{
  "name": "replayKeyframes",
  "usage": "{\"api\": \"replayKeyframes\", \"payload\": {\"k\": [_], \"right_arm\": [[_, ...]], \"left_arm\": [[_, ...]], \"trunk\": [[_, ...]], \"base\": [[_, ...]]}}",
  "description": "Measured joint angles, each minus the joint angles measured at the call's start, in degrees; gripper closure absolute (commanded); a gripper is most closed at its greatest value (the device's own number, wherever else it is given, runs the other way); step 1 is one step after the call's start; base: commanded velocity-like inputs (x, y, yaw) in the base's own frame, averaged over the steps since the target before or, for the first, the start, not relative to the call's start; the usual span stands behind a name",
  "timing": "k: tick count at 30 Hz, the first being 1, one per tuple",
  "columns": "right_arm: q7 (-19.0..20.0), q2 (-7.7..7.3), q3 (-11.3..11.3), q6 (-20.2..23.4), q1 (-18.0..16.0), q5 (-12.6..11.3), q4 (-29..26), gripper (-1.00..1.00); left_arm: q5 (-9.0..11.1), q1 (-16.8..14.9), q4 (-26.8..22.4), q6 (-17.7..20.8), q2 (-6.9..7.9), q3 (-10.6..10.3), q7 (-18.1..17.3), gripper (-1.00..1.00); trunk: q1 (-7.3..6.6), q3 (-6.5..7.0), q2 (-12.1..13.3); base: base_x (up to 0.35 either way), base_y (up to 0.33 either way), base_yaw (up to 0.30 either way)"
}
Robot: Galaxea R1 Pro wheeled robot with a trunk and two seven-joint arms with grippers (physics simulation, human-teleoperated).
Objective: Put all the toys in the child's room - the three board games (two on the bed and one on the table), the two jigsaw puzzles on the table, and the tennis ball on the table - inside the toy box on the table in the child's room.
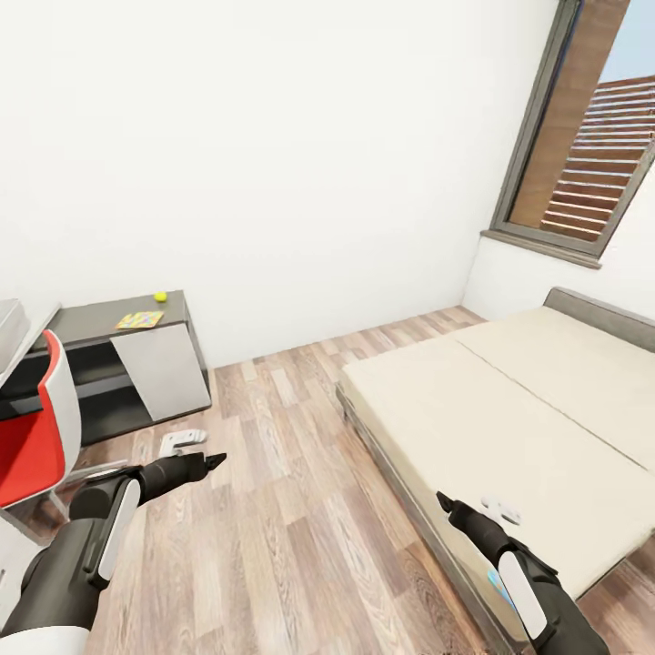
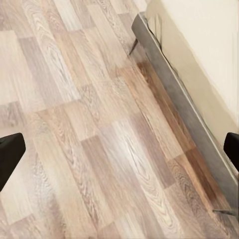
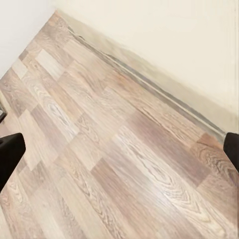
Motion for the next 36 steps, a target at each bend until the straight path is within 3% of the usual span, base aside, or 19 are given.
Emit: {"api": "replayKeyframes", "payload": {"k": [36], "right_arm": [[0.0,0.02,-0.14,-0.05,0.0,-0.06,0.17,-1.0]], "left_arm": [[-0.01,0.0,0.0,-0.01,-0.38,0.0,0.0,-1.0]], "trunk": [[0.0,0.02,0.0]], "base": [[0.0,0.002,-0.261]]}}
